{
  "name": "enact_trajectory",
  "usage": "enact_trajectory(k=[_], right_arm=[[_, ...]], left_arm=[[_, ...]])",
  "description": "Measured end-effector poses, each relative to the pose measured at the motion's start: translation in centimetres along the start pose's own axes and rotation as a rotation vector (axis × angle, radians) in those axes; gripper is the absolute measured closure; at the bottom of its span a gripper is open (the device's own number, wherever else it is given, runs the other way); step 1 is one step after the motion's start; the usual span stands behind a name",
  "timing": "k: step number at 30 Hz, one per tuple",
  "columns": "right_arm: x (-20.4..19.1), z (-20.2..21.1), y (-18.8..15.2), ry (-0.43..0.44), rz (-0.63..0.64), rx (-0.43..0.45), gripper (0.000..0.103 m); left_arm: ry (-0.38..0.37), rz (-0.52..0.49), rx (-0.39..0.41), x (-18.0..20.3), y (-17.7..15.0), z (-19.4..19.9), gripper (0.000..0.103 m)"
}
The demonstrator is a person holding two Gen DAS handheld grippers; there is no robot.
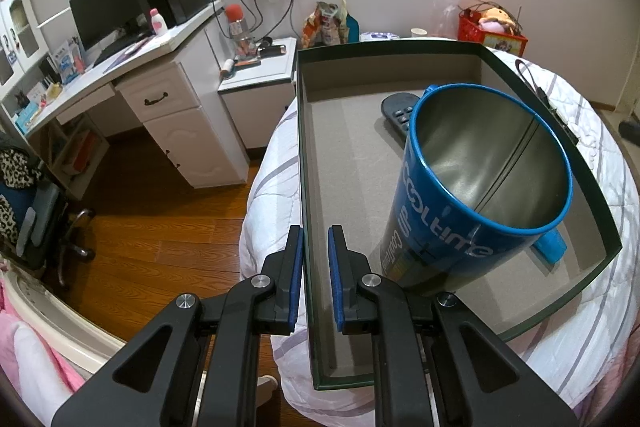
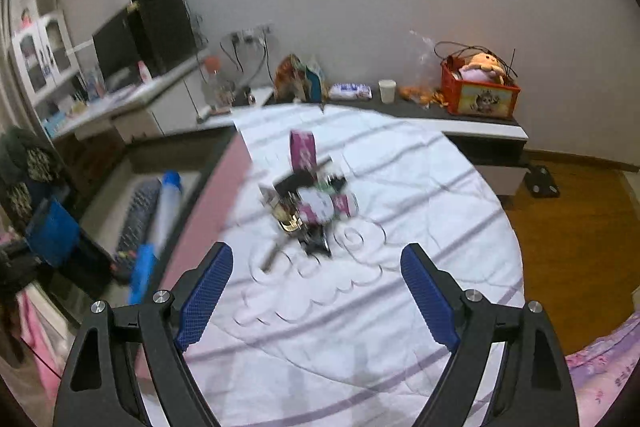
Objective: Organize rigid objects
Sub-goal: 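Move the right gripper back to the keychain on the quilt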
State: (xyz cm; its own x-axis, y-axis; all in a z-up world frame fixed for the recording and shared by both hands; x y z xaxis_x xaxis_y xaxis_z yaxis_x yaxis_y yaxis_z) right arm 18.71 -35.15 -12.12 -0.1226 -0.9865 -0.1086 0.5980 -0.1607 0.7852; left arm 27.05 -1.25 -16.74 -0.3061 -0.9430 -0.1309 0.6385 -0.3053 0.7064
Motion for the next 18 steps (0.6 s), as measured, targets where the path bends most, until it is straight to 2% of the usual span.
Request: enact_trajectory(k=[4,8,15,18], right_arm=[[0.3,-1.5,-1.3,-0.032,0.049,-0.039,0.015],[0.0,-2.6,-2.4,-0.028,0.086,-0.074,0.015],[-0.1,-4.1,-2.5,-0.03,0.094,-0.089,0.015],[0.6,-5.4,-2.7,-0.061,0.102,-0.107,0.015]], left_arm=[[0.002,-0.003,0.0,0.0,-0.1,0.0,0.092],[0.003,-0.004,0.0,0.0,-0.1,0.0,0.092],[0.01,-0.01,0.0,0.1,-0.1,0.1,0.09],[0.01,-0.011,0.0,0.1,-0.1,0.1,0.09]])
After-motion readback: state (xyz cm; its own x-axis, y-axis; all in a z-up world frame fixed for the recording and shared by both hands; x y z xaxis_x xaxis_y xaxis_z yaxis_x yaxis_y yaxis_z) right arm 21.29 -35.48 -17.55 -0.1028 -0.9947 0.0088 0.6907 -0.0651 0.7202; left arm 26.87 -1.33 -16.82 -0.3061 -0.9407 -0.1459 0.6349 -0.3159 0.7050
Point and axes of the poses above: each gripper's, at about its wrist camera, not at the fingertips, and z roughly against the way its jaws point, x to its right, y to its top, the point moved 7 cm from there along -z, roughly the way its jaws point, and after that the axes turned 7 degrees about x, right-handed, at the moved point
